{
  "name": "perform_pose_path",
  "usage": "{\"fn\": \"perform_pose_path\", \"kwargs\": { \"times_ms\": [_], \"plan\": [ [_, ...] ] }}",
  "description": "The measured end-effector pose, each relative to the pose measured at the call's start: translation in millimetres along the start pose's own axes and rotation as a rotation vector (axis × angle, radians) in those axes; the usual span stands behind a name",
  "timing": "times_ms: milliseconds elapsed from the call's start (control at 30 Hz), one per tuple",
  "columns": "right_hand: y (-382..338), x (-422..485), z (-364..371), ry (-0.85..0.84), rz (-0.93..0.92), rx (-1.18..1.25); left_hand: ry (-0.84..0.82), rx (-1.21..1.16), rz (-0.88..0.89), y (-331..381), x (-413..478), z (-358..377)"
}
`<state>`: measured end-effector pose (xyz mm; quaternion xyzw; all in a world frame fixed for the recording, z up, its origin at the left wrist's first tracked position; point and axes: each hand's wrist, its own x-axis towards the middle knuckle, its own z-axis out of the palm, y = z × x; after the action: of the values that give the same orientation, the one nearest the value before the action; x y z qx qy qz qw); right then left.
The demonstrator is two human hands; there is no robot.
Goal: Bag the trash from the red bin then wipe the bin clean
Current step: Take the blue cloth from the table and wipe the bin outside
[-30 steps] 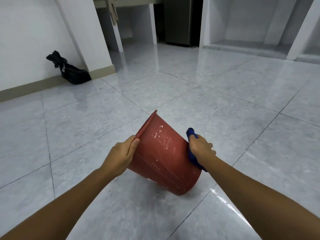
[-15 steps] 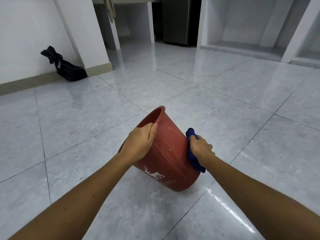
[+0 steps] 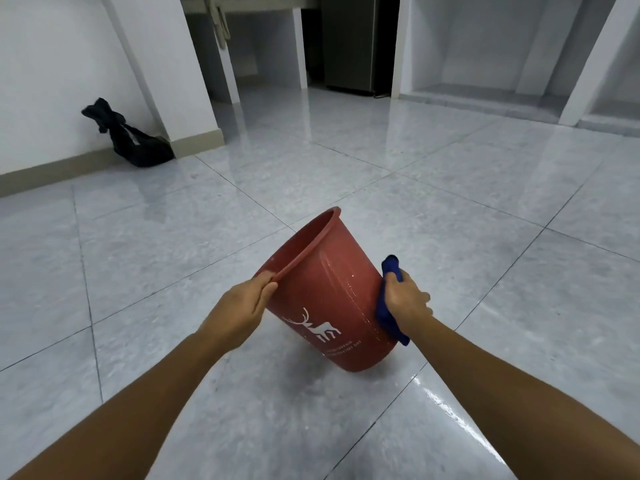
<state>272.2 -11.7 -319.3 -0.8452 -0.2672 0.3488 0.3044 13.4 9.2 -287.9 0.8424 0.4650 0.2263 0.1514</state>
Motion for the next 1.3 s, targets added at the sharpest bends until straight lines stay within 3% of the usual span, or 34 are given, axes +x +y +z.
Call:
{"fn": "perform_pose_path", "kwargs": {
  "times_ms": [100, 267, 333, 433, 633, 700, 867, 967, 1133, 1200, 1300],
  "plan": [
    [-10.6, -10.6, 3.3, 0.015, -0.029, 0.013, -0.035, -0.008, -0.015, -0.9, 0.6, -4.0],
    [-48.9, -51.1, 34.0, 0.068, -0.450, -0.073, 0.258, 0.092, 0.033, 22.6, 21.9, 10.9],
    [-64.7, -52.5, 37.8, 0.051, -0.517, -0.043, 0.318, 0.140, 0.033, 25.5, 27.5, 14.3],
    [-67.2, -28.0, 26.9, -0.004, -0.426, 0.022, 0.301, 0.144, 0.055, 23.2, 28.7, 16.8],
    [-6.3, -15.2, 27.6, -0.002, 0.033, 0.026, 0.283, 0.133, 0.013, 32.9, 41.3, 17.6],
    [-7.3, -28.1, 33.5, 0.018, -0.006, 0.037, 0.280, 0.122, 0.024, 33.4, 45.1, 18.0],
    [-55.5, -29.2, 26.2, 0.026, -0.414, 0.040, 0.270, 0.099, 0.060, 41.8, 47.8, 19.2],
    [-47.1, -3.8, 16.4, -0.030, -0.324, 0.072, 0.267, 0.100, 0.044, 42.8, 46.2, 19.1],
    [-4.3, 2.3, 16.2, -0.113, 0.103, 0.054, 0.232, 0.125, 0.014, 50.2, 53.6, 13.9],
    [-8.9, -8.0, 19.2, -0.125, 0.102, 0.100, 0.228, 0.114, -0.028, 54.7, 62.8, 9.8],
    [-35.5, -18.7, 19.2, -0.098, -0.116, 0.200, 0.227, 0.068, -0.119, 64.1, 80.7, 9.4]
  ]
}}
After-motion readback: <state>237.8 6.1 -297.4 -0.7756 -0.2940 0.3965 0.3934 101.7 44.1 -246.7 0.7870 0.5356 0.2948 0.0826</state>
